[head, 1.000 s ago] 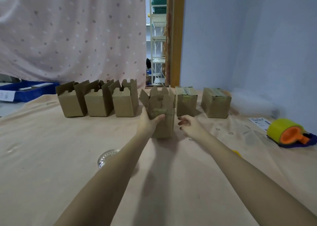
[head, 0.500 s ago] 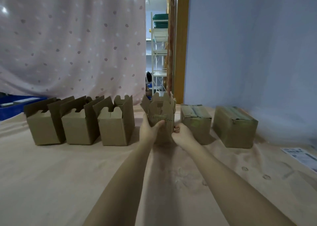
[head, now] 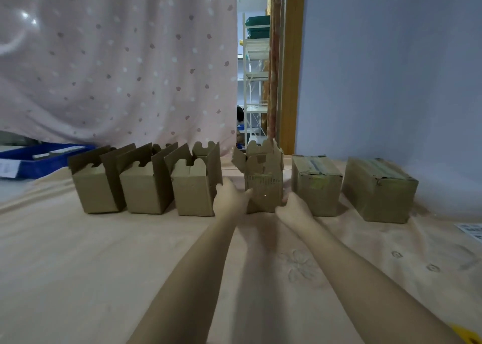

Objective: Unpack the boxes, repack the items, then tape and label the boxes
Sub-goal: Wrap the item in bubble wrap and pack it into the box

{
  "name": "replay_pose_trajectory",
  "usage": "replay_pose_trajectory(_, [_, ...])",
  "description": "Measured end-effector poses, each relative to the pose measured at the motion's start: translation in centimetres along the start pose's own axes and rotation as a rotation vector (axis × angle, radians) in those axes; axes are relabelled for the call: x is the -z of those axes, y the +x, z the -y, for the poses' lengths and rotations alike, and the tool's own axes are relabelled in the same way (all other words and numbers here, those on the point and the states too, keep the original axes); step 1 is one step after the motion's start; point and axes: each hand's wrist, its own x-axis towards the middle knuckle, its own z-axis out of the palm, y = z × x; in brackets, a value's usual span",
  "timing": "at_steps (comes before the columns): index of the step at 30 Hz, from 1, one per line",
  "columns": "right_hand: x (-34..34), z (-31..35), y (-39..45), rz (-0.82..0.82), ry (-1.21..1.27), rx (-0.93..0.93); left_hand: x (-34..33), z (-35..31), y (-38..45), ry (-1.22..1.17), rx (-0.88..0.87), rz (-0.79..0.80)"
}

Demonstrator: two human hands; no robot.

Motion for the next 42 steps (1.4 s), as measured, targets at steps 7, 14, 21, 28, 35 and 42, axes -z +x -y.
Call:
replay_pose_trajectory(7, [-3.4, 6.2, -3.5, 0.058, 0.017, 0.096, 7.0, 4.6, -0.5, 0.152, 0.17, -0.075])
replay_pose_trajectory(14, [-9.3, 11.0, -2.9, 0.128, 0.099, 0.165, 9.1, 8.2, 1.6, 0.062, 0.22, -0.052])
replay_pose_trajectory(21, [-12.6, 12.3, -1.1, 0.071, 0.119, 0.17, 9.1, 9.8, 4.5, -0.013, 0.164, 0.012])
replay_pose_trajectory(28, [-12.9, 11.5, -1.3, 0.036, 0.122, 0.158, 9.0, 10.9, 3.8, -0.135, 0.073, -0.023])
replay_pose_trajectory(35, [-10.9, 10.9, -5.4, -0.073, 0.042, 0.166, 10.0, 10.5, -1.4, -0.422, 0.059, -0.019])
replay_pose_trajectory(42, [-9.6, 10.5, -10.0, -0.247, -0.046, 0.105, 11.0, 11.2, -6.7, -0.366, -0.045, 0.164])
